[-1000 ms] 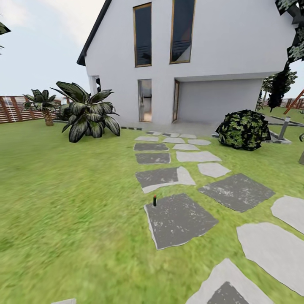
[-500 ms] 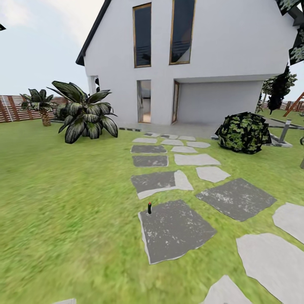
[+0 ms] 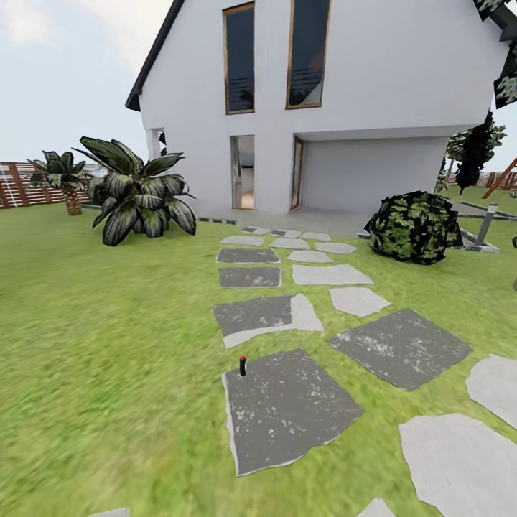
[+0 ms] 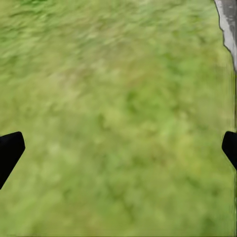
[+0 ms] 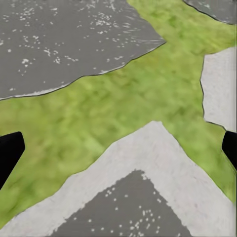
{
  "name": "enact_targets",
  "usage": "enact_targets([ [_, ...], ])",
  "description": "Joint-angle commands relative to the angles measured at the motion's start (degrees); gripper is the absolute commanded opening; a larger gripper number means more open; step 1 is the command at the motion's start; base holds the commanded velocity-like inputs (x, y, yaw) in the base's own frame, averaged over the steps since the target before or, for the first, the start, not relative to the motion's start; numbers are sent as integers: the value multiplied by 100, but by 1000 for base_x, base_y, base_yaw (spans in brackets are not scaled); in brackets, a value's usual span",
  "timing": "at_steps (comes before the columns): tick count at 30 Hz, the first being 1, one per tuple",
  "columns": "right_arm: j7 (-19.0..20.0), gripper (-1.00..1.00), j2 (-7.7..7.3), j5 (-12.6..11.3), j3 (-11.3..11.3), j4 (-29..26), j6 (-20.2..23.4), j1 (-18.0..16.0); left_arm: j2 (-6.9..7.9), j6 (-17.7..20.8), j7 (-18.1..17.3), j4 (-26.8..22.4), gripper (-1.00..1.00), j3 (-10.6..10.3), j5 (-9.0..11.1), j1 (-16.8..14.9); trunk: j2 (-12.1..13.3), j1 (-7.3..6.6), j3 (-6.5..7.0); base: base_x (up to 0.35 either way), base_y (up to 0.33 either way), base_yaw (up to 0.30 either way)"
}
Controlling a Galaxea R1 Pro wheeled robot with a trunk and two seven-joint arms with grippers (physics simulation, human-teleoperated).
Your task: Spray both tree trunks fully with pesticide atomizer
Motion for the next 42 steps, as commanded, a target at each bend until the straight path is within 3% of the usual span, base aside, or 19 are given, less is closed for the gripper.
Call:
enact_targets([
  [1, 0, 100, 0, 0, 0, 0, 0, 0, 0, 0, 0, 0, 100, 0, 0, 0, 0, 0, 0, 279, -226, 0],
  [26, 0, 100, 9, -9, -7, -29, -1, 0, 12, 24, 8, 8, 100, 0, 4, 0, 0, 0, 0, 240, -230, 0],
  [42, 9, 100, 11, -2, 0, -11, 0, 0, 16, 10, 9, 9, 100, 122, 9, -1, 0, 0, 0, 254, -191, 0],
])
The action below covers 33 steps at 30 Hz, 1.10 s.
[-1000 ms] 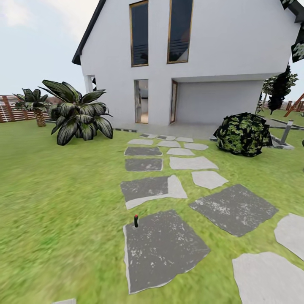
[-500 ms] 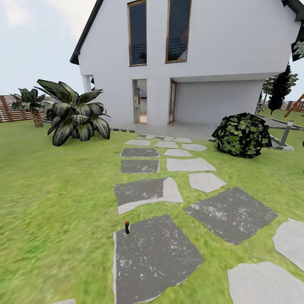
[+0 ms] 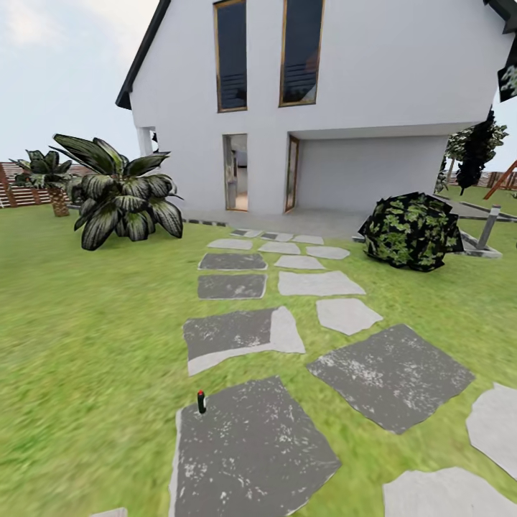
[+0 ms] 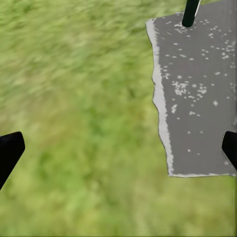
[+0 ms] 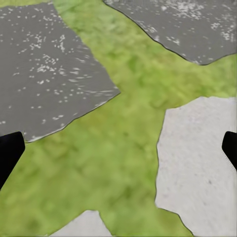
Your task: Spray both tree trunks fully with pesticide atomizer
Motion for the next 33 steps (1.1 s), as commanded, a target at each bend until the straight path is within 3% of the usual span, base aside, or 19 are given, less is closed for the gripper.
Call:
enact_targets([
  [1, 0, 100, -1, 1, 0, 1, 0, 0, -1, 0, 0, 0, 100, 0, 0, 0, 0, 0, 0, 330, -29, 0],
  [33, -9, 100, -2, -5, -8, -13, 0, 0, -7, -11, 0, 0, 100, 1, 0, 1, 0, 0, 0, 339, -1, 0],
])
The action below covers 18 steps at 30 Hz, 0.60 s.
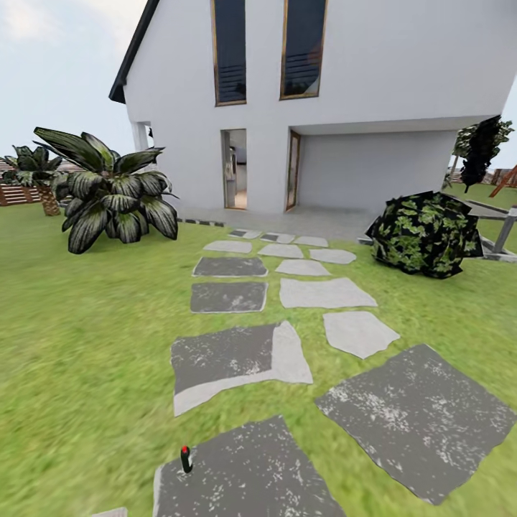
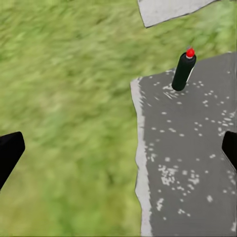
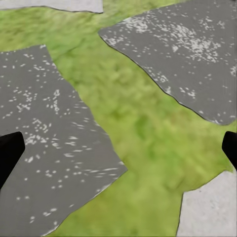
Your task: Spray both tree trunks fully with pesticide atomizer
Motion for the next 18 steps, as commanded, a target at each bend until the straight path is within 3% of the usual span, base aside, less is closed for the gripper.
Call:
enact_targets([
  [1, 0, 100, 2, 0, 0, -3, 0, 0, 0, -3, 0, 0, 100, 0, 0, 0, 0, 0, 0, 339, 0, 0],
  [6, -12, 100, 1, -1, -1, -9, -2, 0, 0, -6, -3, 0, 100, 0, 0, 0, 0, 0, 0, 324, -59, 71],
  [18, -22, 100, 0, -1, -5, -11, -8, 0, 0, -7, -6, 0, 100, 0, 0, 0, 0, 0, 0, 211, -205, 251],
])
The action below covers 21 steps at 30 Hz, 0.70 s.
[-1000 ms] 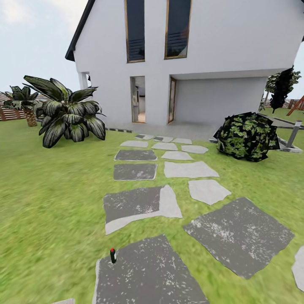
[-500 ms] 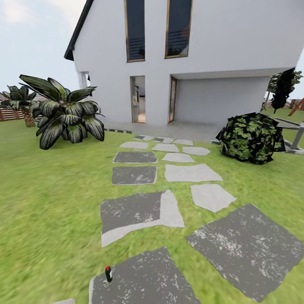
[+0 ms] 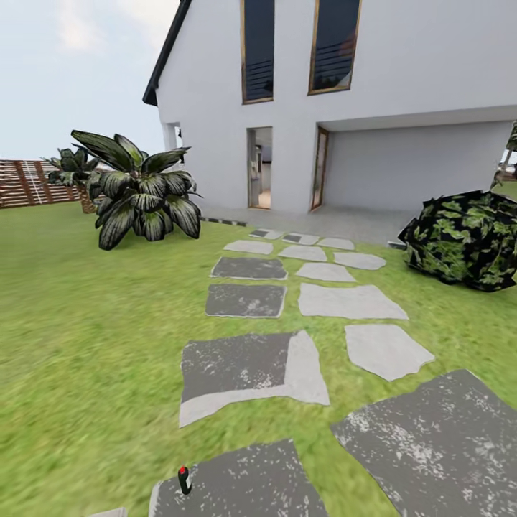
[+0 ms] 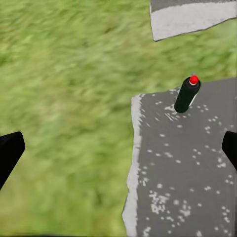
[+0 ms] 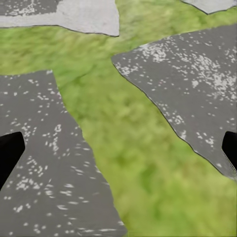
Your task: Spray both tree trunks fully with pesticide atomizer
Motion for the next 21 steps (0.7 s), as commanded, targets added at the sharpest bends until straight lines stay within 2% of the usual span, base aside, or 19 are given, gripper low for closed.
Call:
enact_targets([
  [1, -2, 100, 0, 0, -4, 0, 0, 0, 0, 0, -1, 0, 100, 0, 0, 0, 0, 0, 0, 150, -251, 200],
  [11, -14, 100, -7, -3, -24, 19, 6, 0, -19, -22, -14, -13, 100, -25, -7, 0, 0, 0, 0, 22, -237, 31],
  [14, -8, 100, 6, -3, -8, -581, 39, -375, -55, 56, -87, -30, 100, -177, -186, -95, 0, 0, 0, -9, -38, 0],
  [16, -2, 100, 7, 3, -5, -742, 60, -720, -66, 104, -101, -103, 100, -200, -214, -315, 0, 0, 0, -2, -11, 0],
  [18, -4, 100, 8, 6, 1, -799, 74, -1096, -85, 289, -106, -137, 100, -216, -228, -718, 0, 0, 0, -1, -4, 0],
  [21, -2, 100, 14, -5, 3, -837, 121, -1519, -104, 979, -106, -179, 100, -220, -233, -1325, 0, 0, 0, 0, -1, 0],
])
